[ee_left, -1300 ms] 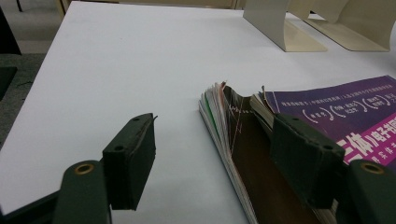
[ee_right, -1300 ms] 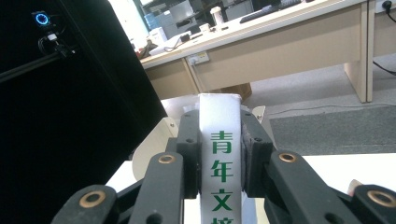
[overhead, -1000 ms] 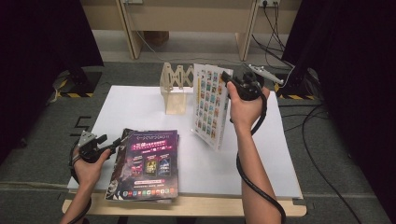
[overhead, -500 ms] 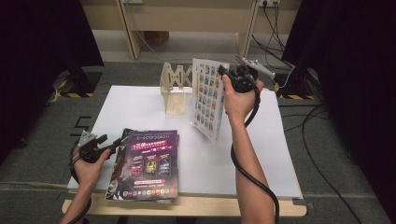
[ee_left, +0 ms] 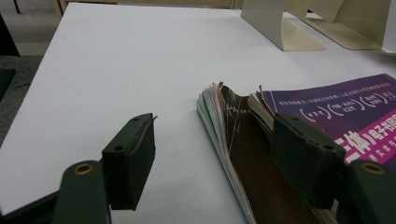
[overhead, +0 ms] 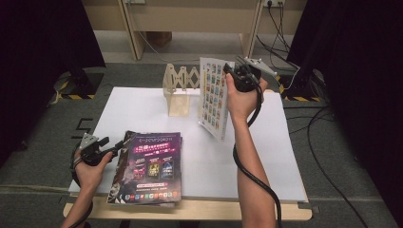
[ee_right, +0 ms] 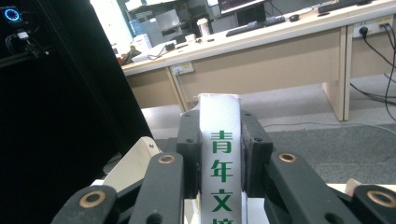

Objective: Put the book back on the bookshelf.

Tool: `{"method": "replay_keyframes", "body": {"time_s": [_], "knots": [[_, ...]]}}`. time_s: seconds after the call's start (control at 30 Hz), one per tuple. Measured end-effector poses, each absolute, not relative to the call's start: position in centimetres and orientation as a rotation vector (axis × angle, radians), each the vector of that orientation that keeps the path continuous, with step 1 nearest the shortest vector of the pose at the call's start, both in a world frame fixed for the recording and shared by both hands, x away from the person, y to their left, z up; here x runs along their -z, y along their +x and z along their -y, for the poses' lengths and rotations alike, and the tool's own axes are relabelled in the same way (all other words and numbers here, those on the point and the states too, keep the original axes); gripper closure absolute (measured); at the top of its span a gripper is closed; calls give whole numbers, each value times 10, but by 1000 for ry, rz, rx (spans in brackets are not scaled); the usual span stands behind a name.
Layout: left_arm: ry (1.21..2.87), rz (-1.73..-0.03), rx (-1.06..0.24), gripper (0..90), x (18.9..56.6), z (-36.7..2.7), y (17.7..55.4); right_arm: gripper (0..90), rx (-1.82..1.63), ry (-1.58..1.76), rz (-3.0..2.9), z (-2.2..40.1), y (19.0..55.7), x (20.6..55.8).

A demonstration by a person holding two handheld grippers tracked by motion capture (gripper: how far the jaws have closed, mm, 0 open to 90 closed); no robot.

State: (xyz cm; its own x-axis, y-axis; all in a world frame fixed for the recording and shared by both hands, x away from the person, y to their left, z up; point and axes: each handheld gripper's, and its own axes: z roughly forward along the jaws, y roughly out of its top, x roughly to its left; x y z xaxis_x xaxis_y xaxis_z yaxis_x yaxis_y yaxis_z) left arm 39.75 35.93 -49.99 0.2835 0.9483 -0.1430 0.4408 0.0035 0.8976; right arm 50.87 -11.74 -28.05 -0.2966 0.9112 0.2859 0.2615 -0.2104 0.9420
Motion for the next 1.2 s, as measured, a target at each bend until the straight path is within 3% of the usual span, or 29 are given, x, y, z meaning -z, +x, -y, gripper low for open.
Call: {"method": "replay_keyframes", "body": {"time_s": [1.2], "knots": [[1602,-1305,-671,302,500,-359,397,744,-1505,1385,-1438,107,531,277]]}}
